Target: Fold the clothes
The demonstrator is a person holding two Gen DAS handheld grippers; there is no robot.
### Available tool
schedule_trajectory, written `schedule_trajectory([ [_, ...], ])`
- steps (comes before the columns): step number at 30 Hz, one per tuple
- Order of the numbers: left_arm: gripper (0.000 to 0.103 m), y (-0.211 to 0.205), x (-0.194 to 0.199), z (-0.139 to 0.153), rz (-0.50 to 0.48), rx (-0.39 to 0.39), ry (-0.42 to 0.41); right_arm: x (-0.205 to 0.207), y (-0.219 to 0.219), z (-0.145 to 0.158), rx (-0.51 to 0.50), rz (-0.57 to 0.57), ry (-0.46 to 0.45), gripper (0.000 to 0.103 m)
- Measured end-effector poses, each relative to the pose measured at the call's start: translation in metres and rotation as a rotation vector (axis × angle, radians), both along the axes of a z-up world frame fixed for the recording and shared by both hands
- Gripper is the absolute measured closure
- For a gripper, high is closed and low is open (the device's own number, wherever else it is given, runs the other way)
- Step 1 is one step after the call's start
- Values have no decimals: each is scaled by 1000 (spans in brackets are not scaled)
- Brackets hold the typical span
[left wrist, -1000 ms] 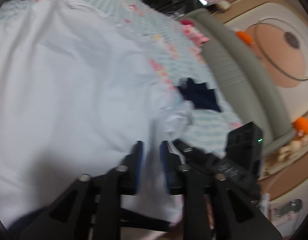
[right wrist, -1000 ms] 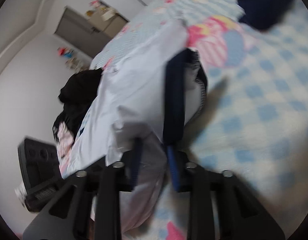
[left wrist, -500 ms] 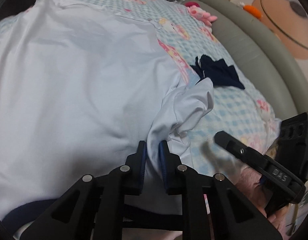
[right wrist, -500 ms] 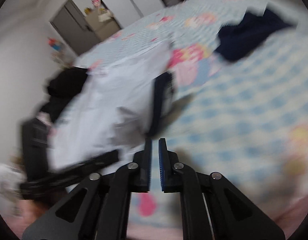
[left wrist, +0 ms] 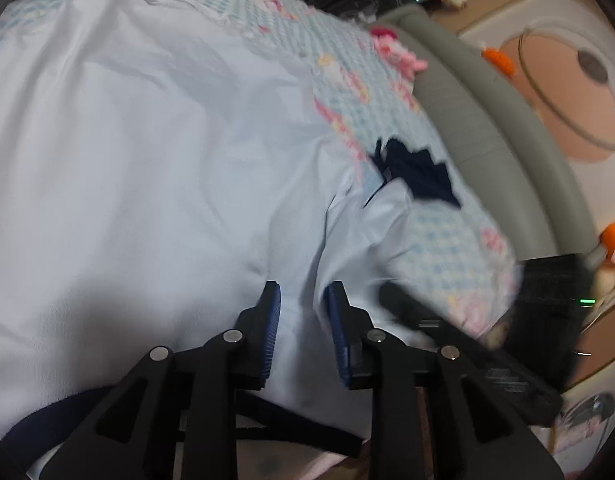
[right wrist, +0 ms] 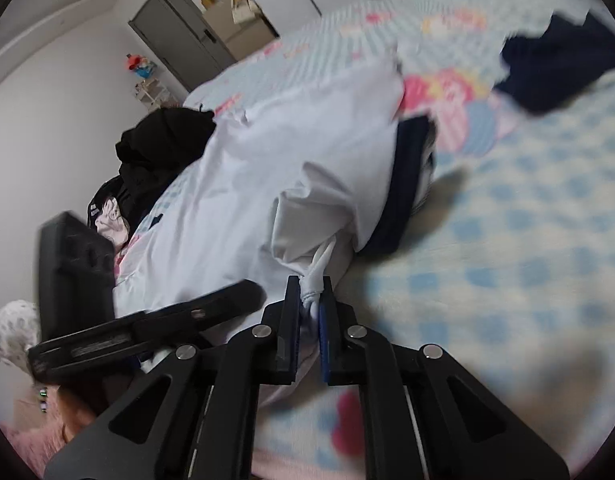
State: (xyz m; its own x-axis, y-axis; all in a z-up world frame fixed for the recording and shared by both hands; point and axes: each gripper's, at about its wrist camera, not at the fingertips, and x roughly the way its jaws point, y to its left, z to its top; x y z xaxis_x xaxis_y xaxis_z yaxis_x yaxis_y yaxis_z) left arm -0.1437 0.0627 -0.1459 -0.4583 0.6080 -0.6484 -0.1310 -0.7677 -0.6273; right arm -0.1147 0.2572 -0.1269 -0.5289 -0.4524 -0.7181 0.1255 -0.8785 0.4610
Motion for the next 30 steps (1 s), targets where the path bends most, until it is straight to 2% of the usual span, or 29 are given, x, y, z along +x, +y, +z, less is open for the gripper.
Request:
schedule_trajectory([
  [3, 77, 9, 1, -2, -19, -55, 14, 16, 3, 4, 62, -33, 4, 98],
  [8, 77, 12, 4, -4, -49, -73, -4, 43, 8, 11, 167, -88, 11, 98],
  [11, 77, 19, 13, 1, -102, -150, 23, 59, 11, 15, 229, -120, 15, 96],
  [12, 76, 20, 17, 3, -123, -160, 39, 64, 12, 16, 250, -131, 17, 92],
  [15, 75, 28, 32, 11, -202, -160, 80, 76, 28, 25, 203, -183, 76, 87],
  [18, 75, 44, 40, 9, -254, -255, 71, 79, 39, 35, 118, -197, 152, 80],
  [19, 75, 50, 40, 3, -263, -312, 41, 76, 35, 33, 106, -177, 150, 79],
  [20, 75, 52, 42, 0, -262, -338, 24, 72, 31, 30, 101, -151, 133, 78],
  [21, 75, 53, 44, -1, -255, -345, 16, 68, 27, 25, 107, -128, 107, 78],
  [24, 75, 49, 49, 4, -266, -331, 13, 56, 19, 3, 235, -127, -20, 75],
  [26, 75, 45, 53, 10, -270, -310, 23, 59, 28, 8, 202, -166, 0, 73],
  [30, 75, 42, 51, 30, -238, -218, 108, 67, 47, 17, 137, -242, 39, 70],
])
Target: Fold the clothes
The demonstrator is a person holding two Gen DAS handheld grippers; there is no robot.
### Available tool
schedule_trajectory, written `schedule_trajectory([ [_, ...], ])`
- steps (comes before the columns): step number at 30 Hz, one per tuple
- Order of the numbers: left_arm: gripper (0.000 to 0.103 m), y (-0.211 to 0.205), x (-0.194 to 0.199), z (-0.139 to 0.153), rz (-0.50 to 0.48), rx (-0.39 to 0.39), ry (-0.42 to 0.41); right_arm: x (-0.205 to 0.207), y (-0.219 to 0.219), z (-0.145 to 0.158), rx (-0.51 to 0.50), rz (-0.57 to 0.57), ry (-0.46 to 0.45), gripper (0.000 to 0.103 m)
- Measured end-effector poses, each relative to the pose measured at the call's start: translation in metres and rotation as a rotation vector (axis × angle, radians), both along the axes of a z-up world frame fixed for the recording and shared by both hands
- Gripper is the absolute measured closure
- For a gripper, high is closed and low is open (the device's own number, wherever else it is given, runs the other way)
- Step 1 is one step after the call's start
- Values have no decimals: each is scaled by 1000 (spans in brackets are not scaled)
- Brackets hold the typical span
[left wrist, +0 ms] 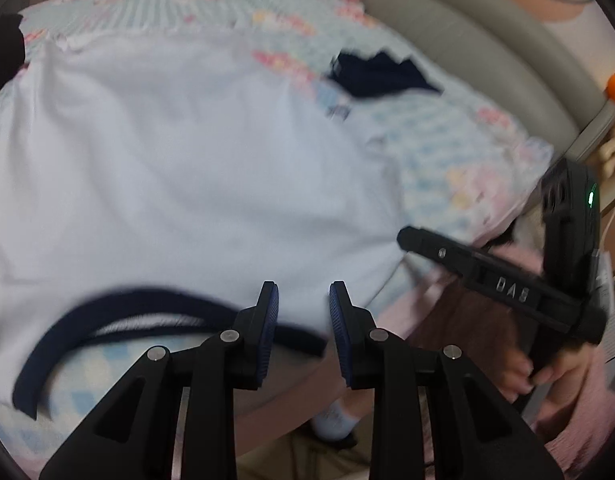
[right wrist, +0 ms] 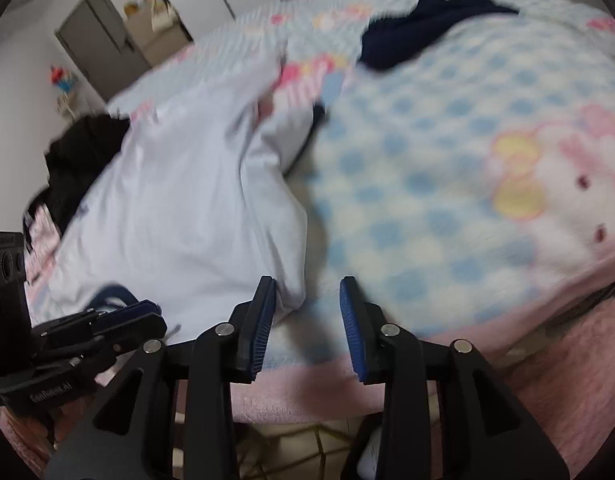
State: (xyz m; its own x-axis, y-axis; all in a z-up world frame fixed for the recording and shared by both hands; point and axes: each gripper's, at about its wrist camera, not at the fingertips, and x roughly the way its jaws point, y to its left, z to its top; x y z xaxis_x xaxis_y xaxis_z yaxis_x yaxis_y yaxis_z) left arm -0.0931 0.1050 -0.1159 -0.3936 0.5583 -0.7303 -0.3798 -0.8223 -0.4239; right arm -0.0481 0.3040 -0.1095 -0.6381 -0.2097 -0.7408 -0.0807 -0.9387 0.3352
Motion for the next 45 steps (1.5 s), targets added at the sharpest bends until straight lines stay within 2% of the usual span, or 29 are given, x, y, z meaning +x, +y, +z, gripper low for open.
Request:
schedule_trajectory([
  [3, 75, 13, -12, 11, 2, 24, 26, 6, 16, 10, -37, -67, 59, 70],
  [5, 72, 28, -25, 17, -17, 34, 31, 7, 29, 18, -8, -144, 88, 70],
  [6, 67, 37, -32, 21, -29, 31, 34, 7, 36, 20, -10, -176, 93, 70],
  [7, 55, 48, -39, 24, -38, 22, 39, 5, 42, 19, -33, -200, 87, 69],
  [8, 49, 59, -45, 25, -43, 12, 43, 3, 48, 18, -57, -224, 81, 67],
  [10, 48, 82, -56, 25, -50, -13, 37, 0, 59, 16, -104, -262, 69, 68],
  [12, 49, 96, -63, 14, -55, -37, -3, -1, 60, 15, -125, -262, 65, 68],
  [13, 56, 101, -64, 7, -56, -63, -15, -2, 60, 15, -130, -263, 64, 67],
  [14, 86, 106, -65, -1, -55, -98, -21, -3, 60, 16, -138, -260, 62, 67],
  [15, 97, 106, -66, -7, -44, -114, -26, -5, 59, 14, -153, -248, 59, 68],
  [16, 97, 98, -66, -11, -17, -68, -44, -6, 57, 11, -174, -231, 53, 68],
  [18, 97, 67, -63, -10, 44, 130, -81, -14, 50, 7, -207, -189, 46, 67],
  [20, 97, 36, -59, -6, 114, 259, -84, -25, 43, 3, -238, -144, 43, 67],
  [23, 98, -3, -62, -5, 217, 306, -91, -40, 32, -2, -284, -77, 37, 59],
  [26, 100, -33, -68, -15, 308, 314, -119, -57, 21, -9, -327, -17, 27, 59],
  [28, 100, -40, -70, -25, 296, 325, -157, -69, 15, -17, -358, -5, -2, 54],
  [30, 99, -40, -68, -28, 252, 344, -163, -77, 10, -29, -411, 5, -36, 44],
  [31, 99, -38, -66, -27, 228, 361, -162, -79, 9, -34, -425, 5, -46, 44],
  [32, 97, -35, -64, -25, 206, 383, -159, -79, 7, -35, -423, 7, -45, 49],
  [33, 96, -31, -63, -22, 189, 399, -148, -77, 6, -32, -397, 10, -30, 63],
  [34, 91, -28, -62, -17, 175, 411, -132, -75, 4, -29, -372, 13, -15, 67],
  [35, 77, -24, -62, -14, 163, 411, -121, -73, 2, -26, -349, 21, 0, 71],
  [37, 63, -16, -66, -9, 144, 399, -109, -70, -3, -20, -312, 49, 22, 73],
  [43, 65, 14, -82, -10, 96, 307, -120, -66, -31, -12, -169, 147, 33, 75],
  [45, 70, 23, -86, -9, 60, 281, -120, -63, -41, -7, -121, 182, 47, 74],
])
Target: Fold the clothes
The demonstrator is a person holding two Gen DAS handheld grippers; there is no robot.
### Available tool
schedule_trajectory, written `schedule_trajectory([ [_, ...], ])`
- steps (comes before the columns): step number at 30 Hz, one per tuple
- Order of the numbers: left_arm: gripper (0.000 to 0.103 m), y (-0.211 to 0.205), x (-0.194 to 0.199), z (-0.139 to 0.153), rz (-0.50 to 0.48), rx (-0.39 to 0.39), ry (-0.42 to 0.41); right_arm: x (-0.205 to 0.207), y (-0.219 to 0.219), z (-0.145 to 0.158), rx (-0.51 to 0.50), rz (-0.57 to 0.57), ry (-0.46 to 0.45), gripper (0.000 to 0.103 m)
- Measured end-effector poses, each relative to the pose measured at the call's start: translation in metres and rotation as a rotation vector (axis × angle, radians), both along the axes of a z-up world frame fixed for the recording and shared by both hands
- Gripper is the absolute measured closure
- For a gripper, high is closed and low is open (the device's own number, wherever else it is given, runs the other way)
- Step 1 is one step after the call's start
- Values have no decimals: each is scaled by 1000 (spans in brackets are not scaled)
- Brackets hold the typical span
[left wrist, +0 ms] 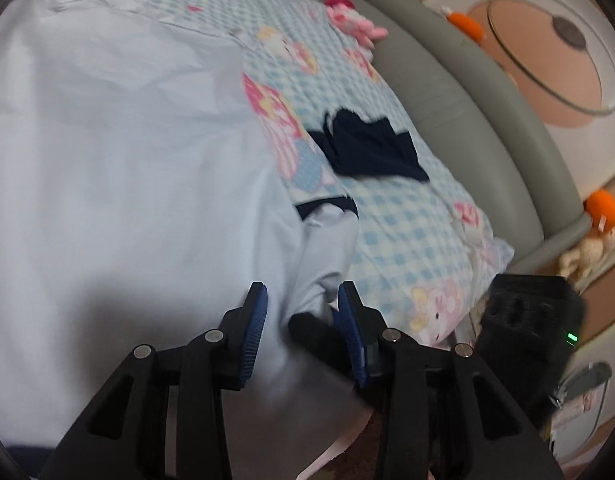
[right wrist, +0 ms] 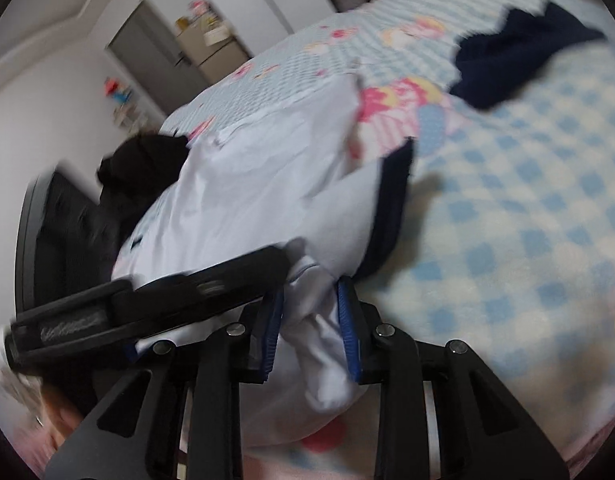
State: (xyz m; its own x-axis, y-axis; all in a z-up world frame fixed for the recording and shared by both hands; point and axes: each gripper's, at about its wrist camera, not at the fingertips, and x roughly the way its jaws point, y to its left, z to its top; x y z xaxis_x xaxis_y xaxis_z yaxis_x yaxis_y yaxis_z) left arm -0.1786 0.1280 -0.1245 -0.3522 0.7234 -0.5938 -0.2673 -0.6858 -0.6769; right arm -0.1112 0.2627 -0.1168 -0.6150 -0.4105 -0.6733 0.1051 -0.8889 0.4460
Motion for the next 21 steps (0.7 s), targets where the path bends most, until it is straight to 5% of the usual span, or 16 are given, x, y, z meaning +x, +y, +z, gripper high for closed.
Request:
schedule_trajectory([
  [2, 92, 4, -3, 2, -2, -35, 10, 4, -3, 2, 38, -4, 4, 73],
  [4, 96, 1, -5, 5, 25, -65, 16, 10, 6, 3, 20, -42, -1, 73],
  [8, 97, -27, 1, -4, 119, 50, -25, 23, 35, 2, -79, -140, -18, 64],
  [12, 97, -54, 7, -27, 182, 208, -120, 8, 65, -34, -523, -135, -138, 51],
  [14, 97, -66, 9, -43, 204, 293, -180, -5, 64, -50, -623, -123, -188, 51],
  [16, 97, -75, 11, -54, 210, 353, -226, -11, 57, -53, -620, -107, -187, 51],
  [21, 96, -60, 18, -45, 137, 244, -212, -21, 36, -43, -507, -62, -132, 50],
])
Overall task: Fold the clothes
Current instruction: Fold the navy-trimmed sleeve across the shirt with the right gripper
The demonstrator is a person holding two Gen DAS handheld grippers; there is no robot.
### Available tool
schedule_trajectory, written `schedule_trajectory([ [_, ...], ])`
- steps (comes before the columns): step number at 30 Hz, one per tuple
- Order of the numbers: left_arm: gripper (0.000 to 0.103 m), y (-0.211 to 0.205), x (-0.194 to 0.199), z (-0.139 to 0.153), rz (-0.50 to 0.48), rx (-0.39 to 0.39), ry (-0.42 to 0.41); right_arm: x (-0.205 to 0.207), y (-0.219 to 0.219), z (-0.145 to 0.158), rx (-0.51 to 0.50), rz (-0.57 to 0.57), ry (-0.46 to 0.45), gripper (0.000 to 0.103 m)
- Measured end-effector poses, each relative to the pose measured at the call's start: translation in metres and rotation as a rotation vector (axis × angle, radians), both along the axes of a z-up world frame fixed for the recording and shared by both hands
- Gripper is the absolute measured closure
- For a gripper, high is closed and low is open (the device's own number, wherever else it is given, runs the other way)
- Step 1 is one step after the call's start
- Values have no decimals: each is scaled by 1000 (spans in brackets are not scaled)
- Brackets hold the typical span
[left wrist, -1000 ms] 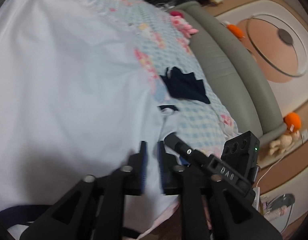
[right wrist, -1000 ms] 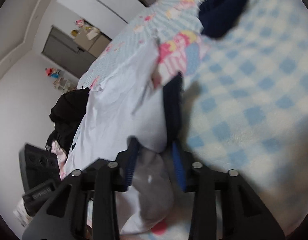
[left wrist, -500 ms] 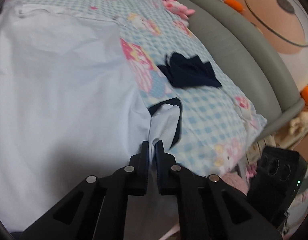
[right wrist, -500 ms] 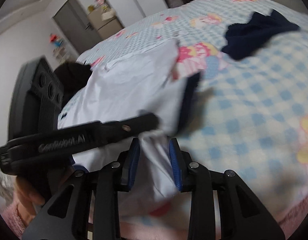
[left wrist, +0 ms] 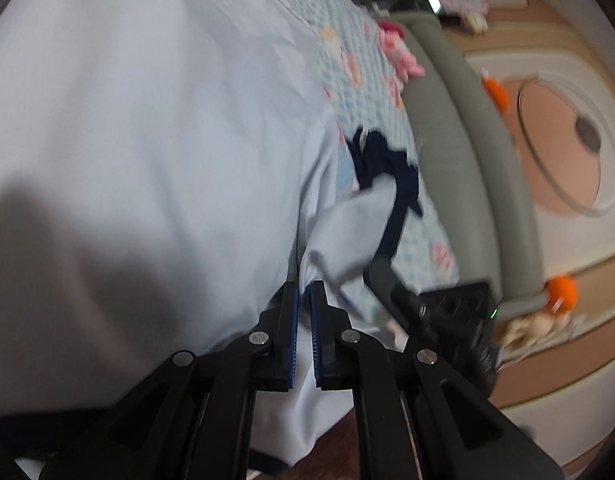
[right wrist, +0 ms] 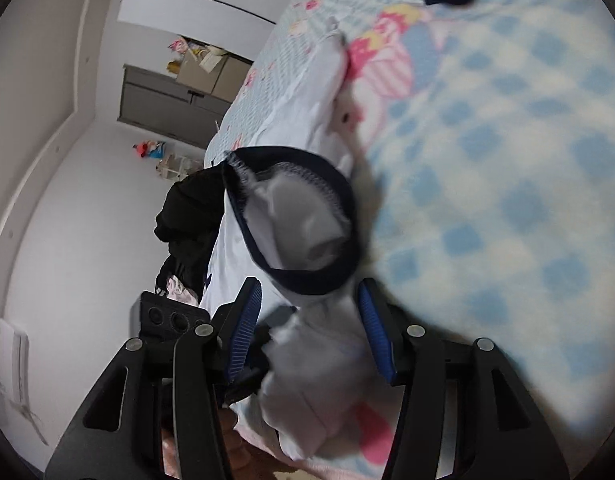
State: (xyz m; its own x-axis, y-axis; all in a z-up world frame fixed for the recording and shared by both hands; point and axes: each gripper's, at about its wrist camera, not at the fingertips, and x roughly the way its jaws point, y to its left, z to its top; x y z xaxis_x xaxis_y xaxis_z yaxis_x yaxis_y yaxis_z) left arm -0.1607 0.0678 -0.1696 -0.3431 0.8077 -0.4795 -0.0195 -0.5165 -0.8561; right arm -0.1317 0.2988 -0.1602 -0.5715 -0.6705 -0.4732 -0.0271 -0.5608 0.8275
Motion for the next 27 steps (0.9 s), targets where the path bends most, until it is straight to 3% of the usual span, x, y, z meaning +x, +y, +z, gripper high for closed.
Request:
schedule_trajectory([
  [1, 96, 0, 1, 0, 2, -4, 1, -2, -4, 2, 22, 7, 12, 51],
  [3, 96, 0, 3, 1, 5, -11, 4, -6, -13, 6, 67, 22, 36, 74],
  [6, 95, 0, 6, 3, 11, -22, 8, 5, -10, 17, 133, -9, 71, 91],
  [9, 94, 2, 7, 5, 13, -91, 9, 21, -5, 30, 198, -53, 106, 97],
  [13, 92, 9, 9, 9, -1, -146, 38, 41, 3, 48, 286, -113, 152, 97],
  [16, 77, 13, 13, 19, -13, -104, 75, 56, 9, 61, 351, -157, 186, 97],
  [18, 74, 20, 16, 30, -41, -92, 127, 67, 13, 70, 395, -187, 209, 97],
  [20, 64, 31, 18, 39, -75, -114, 168, 73, 20, 78, 413, -222, 231, 97],
  [23, 57, 54, 17, 48, -128, -165, 210, 82, 32, 85, 447, -291, 268, 96],
  [25, 57, 69, 16, 48, -149, -211, 222, 80, 40, 82, 418, -288, 250, 95],
  [27, 59, 79, 14, 44, -147, -272, 217, 71, 48, 69, 289, -223, 188, 89],
])
